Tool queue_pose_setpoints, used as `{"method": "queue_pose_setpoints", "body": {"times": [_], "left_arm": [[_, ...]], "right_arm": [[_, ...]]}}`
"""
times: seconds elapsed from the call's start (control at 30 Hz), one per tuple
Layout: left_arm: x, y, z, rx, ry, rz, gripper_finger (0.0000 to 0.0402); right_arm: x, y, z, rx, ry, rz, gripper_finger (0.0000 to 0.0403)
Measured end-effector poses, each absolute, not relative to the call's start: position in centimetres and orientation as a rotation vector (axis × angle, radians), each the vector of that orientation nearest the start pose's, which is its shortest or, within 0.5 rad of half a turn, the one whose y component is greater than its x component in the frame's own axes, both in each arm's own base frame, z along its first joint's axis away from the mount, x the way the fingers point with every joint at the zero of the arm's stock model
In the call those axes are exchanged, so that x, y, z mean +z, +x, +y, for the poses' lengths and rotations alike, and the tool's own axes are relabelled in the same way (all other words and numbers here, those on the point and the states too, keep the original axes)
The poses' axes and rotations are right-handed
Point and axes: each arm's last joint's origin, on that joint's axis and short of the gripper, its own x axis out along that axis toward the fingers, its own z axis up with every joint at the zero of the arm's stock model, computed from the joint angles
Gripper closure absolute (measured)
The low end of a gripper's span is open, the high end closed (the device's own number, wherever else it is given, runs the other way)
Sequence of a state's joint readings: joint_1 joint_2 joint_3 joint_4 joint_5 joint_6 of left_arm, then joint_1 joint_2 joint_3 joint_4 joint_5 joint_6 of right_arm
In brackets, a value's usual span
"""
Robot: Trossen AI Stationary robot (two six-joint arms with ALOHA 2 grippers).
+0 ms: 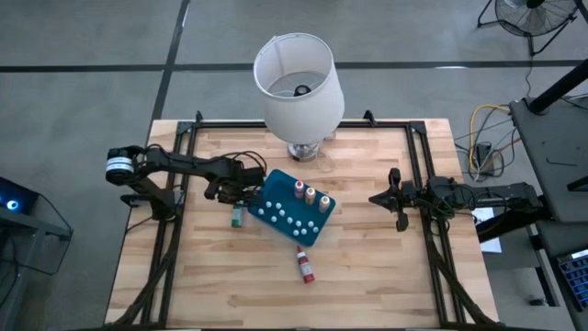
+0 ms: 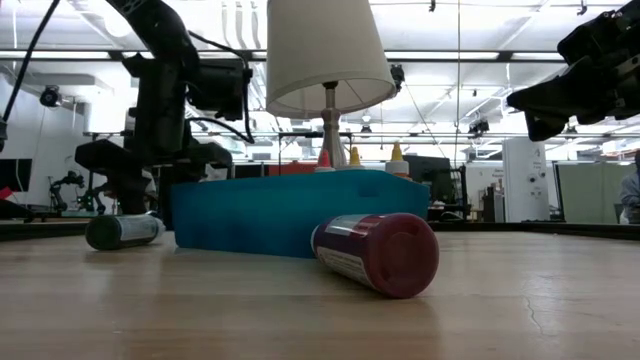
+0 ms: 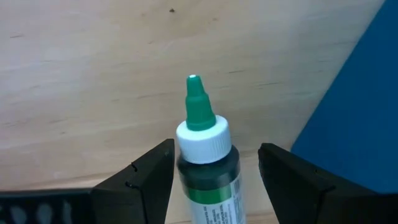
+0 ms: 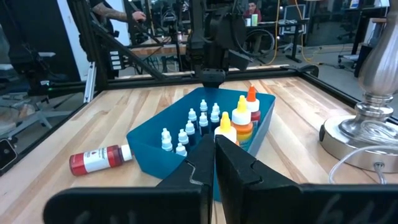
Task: Pick & Place food coloring
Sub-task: Put the large green food coloring bottle into the blue container
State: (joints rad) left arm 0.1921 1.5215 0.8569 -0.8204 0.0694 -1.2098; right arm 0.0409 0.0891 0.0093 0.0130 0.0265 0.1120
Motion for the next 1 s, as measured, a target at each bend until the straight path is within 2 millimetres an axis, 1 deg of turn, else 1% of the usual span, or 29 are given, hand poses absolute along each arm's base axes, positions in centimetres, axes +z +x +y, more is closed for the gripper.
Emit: {"method": "queue_pose_setpoints", "body": {"times": [0.27, 0.6, 1.0], "left_arm": [[16.3, 23.7, 4.4, 1.007, -1.164, 1.251, 0.0198], [17.1, 23.4, 4.8, 1.019, -1.185, 1.197, 0.0198], [16.0, 22.6, 4.9, 1.058, -1.207, 1.213, 0.0198]], "right_arm": [[16.1, 10.2, 0.3, 0.01, 0.11, 0.067, 0.0394], [16.1, 10.2, 0.3, 0.01, 0.11, 0.067, 0.0394], [16.1, 10.2, 0.3, 0.011, 0.11, 0.066, 0.0394]]}}
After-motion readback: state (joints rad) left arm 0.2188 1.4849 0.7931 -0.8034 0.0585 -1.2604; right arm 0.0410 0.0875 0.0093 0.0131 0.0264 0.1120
